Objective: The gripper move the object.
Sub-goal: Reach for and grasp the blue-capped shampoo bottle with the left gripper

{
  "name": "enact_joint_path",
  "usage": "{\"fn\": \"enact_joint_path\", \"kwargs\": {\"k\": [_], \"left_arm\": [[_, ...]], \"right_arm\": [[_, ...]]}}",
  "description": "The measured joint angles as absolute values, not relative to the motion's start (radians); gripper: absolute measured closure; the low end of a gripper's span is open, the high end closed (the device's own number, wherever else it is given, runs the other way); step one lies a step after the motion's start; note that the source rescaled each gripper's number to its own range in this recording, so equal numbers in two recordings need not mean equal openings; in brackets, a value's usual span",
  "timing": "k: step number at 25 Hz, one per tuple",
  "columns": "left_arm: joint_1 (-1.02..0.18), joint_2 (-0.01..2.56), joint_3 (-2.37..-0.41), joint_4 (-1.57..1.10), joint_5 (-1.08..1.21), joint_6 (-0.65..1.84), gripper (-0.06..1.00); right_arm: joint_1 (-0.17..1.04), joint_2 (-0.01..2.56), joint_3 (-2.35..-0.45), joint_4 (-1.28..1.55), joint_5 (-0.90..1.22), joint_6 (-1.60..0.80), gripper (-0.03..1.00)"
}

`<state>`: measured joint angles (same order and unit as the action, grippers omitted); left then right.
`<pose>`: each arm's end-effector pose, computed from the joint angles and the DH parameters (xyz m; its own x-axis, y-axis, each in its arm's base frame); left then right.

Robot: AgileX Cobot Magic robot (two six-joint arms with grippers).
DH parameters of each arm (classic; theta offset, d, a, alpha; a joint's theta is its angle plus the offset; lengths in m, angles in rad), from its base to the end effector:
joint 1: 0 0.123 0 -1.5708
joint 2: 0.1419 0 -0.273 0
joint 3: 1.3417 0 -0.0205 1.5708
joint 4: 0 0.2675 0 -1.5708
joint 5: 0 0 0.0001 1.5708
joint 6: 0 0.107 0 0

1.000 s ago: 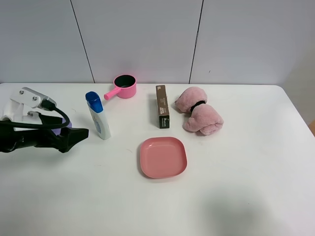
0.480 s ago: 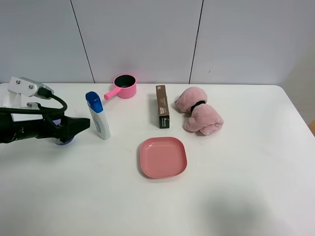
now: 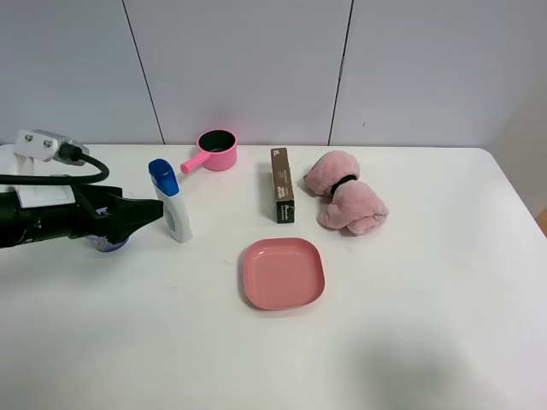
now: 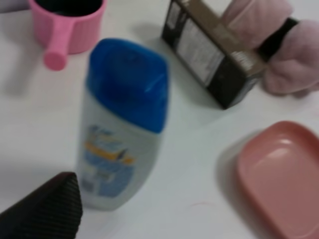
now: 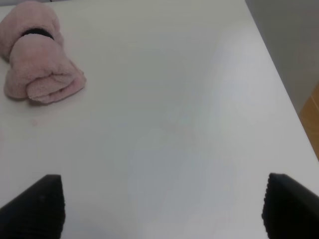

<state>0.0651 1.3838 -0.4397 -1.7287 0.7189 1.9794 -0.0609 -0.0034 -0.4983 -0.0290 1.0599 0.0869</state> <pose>0.2434 -0.0539 0.1534 -0.5578 0.1149 -0.8220 0.5605 0.7826 -0.2710 0.0357 -0.0049 0.2777 -0.4455 0.0999 -0.8897 0.1160 0.9918 0.0533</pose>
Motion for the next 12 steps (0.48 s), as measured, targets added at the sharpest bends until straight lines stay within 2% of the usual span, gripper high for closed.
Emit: {"fn": "enact_joint_path", "kwargs": {"k": [5,12], "left_arm": [[0.065,1.384,-0.44,-1.729,0.878,1.979,-0.06],[0.065,1.384,-0.44,-1.729,0.888,1.979,-0.06]], "right_arm": [[-0.061,-0.003,-0.498,-0.029,1.06,0.087,-0.03],[-0.061,-0.003,-0.498,-0.029,1.06,0.087,-0.03]]}}
